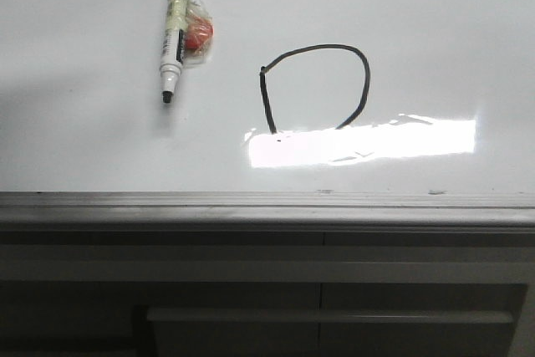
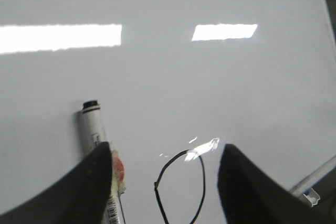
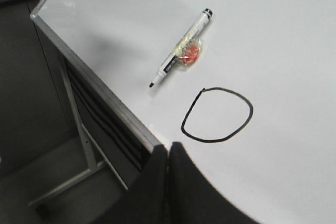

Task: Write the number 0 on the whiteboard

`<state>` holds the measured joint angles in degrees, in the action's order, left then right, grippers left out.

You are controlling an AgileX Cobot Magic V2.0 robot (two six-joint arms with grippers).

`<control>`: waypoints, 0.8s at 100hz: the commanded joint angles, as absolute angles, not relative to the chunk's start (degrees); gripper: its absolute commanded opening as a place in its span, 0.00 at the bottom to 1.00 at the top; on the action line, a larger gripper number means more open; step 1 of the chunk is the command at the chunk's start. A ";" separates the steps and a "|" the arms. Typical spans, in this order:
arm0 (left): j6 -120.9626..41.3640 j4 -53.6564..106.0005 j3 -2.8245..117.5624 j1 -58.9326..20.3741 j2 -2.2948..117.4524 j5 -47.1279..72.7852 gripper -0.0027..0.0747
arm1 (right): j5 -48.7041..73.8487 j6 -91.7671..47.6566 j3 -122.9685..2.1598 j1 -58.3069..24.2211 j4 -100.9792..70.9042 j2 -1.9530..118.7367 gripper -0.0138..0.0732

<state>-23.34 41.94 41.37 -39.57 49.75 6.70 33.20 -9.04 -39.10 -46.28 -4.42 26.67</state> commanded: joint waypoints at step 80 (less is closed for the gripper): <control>-23.32 28.21 41.40 -39.43 30.45 25.02 0.01 | 4.23 -8.86 -34.64 -45.89 2.36 34.36 0.09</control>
<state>-23.34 27.35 39.80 -39.48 30.38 28.54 8.70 -9.04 -33.07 -46.28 1.85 33.65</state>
